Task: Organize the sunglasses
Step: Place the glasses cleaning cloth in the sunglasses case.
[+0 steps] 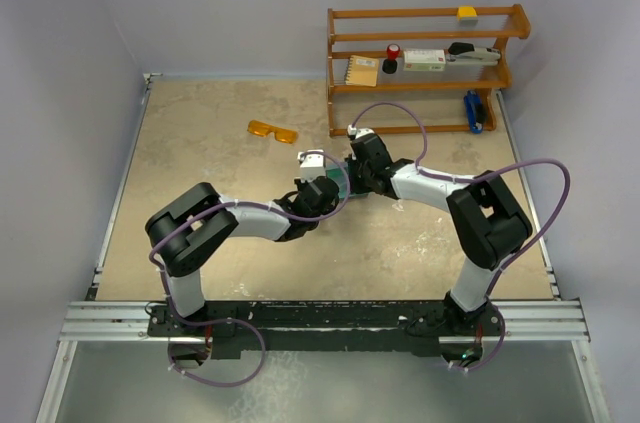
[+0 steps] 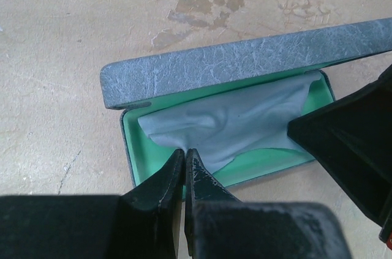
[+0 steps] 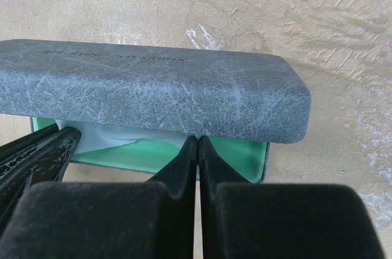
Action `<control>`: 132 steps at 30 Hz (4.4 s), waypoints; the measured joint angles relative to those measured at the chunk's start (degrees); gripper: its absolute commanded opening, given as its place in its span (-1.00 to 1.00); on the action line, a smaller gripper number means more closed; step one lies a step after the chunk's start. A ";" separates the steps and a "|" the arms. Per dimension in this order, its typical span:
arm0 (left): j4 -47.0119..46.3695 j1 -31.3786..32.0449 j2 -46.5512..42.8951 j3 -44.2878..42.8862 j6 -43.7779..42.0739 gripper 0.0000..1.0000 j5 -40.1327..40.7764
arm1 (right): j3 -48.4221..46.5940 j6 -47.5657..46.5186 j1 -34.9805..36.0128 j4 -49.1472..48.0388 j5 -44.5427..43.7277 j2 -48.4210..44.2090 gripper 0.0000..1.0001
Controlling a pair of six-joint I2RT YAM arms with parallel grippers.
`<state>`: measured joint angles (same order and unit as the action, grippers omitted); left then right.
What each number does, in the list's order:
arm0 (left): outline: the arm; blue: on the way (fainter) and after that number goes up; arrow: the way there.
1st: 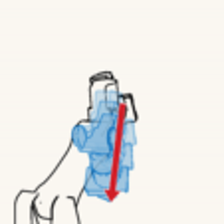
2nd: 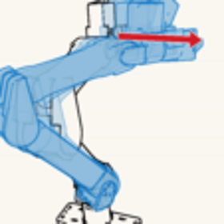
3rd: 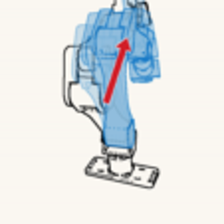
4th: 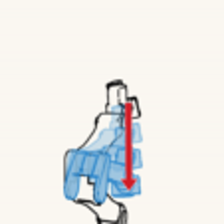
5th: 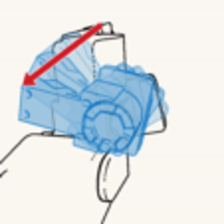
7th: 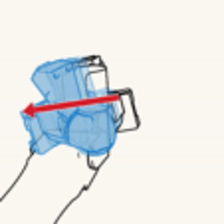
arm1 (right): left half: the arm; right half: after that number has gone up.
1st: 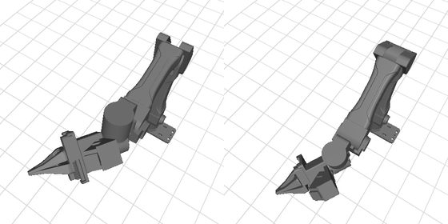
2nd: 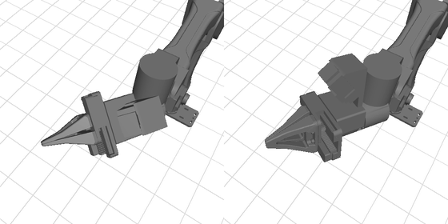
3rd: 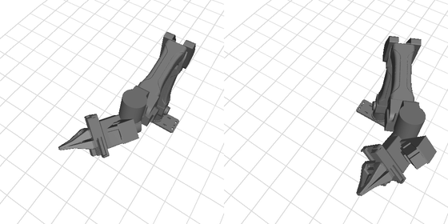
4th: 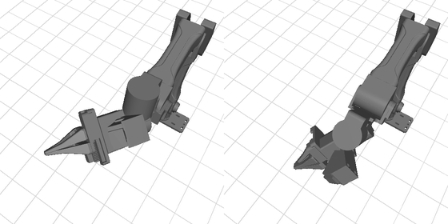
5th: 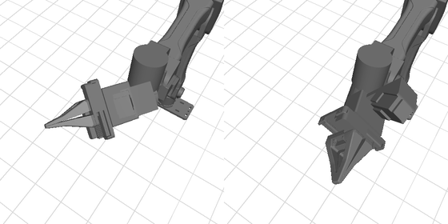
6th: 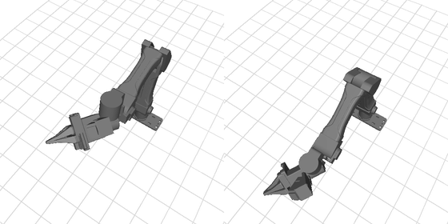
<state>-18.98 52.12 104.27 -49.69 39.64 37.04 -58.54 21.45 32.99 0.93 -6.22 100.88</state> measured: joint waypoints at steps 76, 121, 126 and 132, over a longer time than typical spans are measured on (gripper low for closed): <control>-1.03 -0.26 2.43 0.48 0.15 -0.76 -0.17 | -2.62 -1.97 -0.33 5.81 -4.70 2.12 -0.44; -1.25 -0.42 3.39 -1.86 -1.73 -1.00 -1.22 | -0.96 0.02 -0.39 1.49 1.75 0.83 -1.00; -2.01 -0.44 3.48 -2.05 -1.73 -1.00 -0.87 | -0.96 0.11 -0.39 1.36 1.92 2.23 -1.00; -2.03 -0.63 4.92 -3.39 -1.73 -1.00 -1.03 | -0.98 0.22 -0.39 1.40 1.68 2.23 -1.00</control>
<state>-21.02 51.48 109.19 -53.08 37.91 36.01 -59.53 21.67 32.60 2.33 -4.54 103.11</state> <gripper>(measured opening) 0.003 0.004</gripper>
